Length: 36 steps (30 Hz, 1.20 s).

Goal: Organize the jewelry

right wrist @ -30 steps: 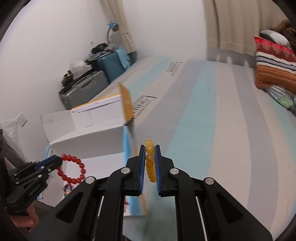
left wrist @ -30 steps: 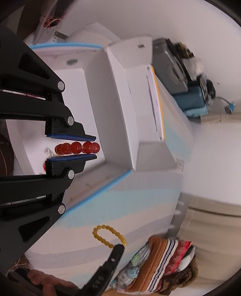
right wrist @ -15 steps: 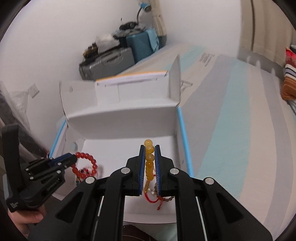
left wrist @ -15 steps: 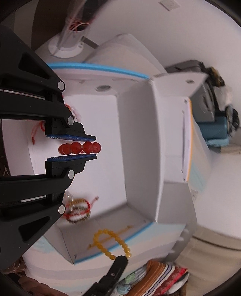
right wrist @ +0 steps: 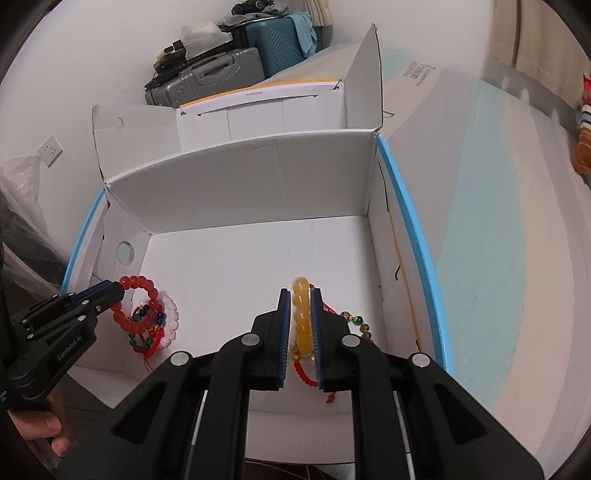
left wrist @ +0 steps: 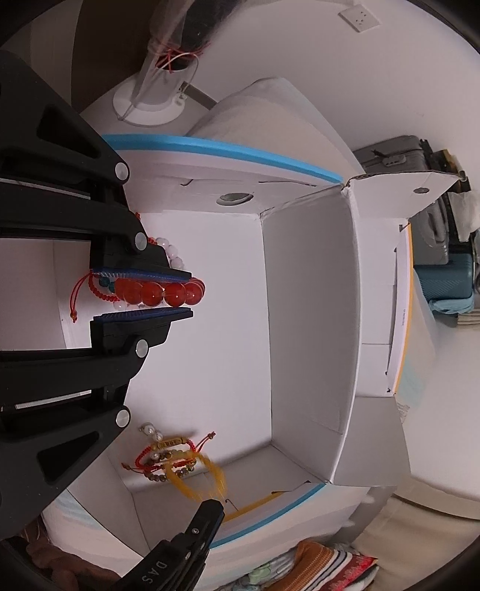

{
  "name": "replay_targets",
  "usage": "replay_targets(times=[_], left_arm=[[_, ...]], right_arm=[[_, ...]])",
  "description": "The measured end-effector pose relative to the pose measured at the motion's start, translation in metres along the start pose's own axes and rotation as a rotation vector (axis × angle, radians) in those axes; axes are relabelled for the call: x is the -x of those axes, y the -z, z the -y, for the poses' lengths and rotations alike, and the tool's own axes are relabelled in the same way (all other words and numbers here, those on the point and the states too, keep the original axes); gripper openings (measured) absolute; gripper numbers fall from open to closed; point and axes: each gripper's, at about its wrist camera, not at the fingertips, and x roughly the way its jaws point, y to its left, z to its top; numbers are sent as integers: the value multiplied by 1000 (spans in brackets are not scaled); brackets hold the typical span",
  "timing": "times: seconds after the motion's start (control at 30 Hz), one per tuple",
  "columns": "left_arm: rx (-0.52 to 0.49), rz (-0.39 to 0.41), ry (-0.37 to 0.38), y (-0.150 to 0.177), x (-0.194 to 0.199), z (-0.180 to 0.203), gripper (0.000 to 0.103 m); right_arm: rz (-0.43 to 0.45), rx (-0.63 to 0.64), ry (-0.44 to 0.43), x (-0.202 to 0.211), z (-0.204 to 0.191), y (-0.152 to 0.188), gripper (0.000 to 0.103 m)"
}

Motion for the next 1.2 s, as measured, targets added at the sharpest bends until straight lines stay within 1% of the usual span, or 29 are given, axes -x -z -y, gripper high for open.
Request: replay_targets(times=[0.07, 0.1, 0.13, 0.17, 0.2, 0.23, 0.27, 0.33, 0.4, 0.43, 0.47, 0.53, 0.57, 0.73, 0.87, 1.0, 1.2], left_arm=[[-3, 7, 0, 0, 2, 1, 14], [-2, 19, -2, -1, 5, 2, 14], [-1, 36, -2, -2, 10, 3, 15], [-1, 50, 14, -3, 15, 4, 17], [-3, 57, 25, -3, 19, 6, 21], [-5, 67, 29, -3, 25, 8, 37], [-6, 88, 25, -3, 31, 9, 56], [-6, 130, -2, 0, 43, 12, 71], [1, 147, -3, 1, 51, 14, 77], [11, 153, -3, 4, 55, 14, 85], [18, 161, -6, 7, 59, 14, 90], [22, 183, -18, 13, 67, 15, 93], [26, 195, -22, 16, 70, 15, 97], [38, 212, -46, 38, 79, 13, 97], [57, 205, -43, 56, 81, 12, 97], [59, 188, -35, 71, 81, 13, 97], [53, 180, -45, 81, 80, 12, 97]], right_arm=[[5, 5, 7, 1, -3, -1, 26], [9, 4, 13, 2, -4, -2, 44], [23, 4, 23, 6, -4, -2, 57], [48, 12, 47, 11, -6, -1, 61], [66, 22, 65, 16, -7, -1, 66], [82, 32, 79, 20, -9, -1, 71], [95, 37, 81, 24, -10, -1, 72], [113, 43, 87, 32, -11, 1, 79], [140, 52, 100, 41, -12, 6, 84], [147, 55, 97, 44, -13, 7, 86], [156, 57, 94, 48, -14, 10, 88], [174, 62, 108, 56, -14, 17, 92], [180, 62, 108, 59, -14, 19, 93], [199, 63, 107, 72, -14, 39, 95], [195, 82, 115, 76, -15, 54, 95], [179, 71, 108, 75, -14, 68, 95], [164, 55, 87, 71, -12, 74, 95]])
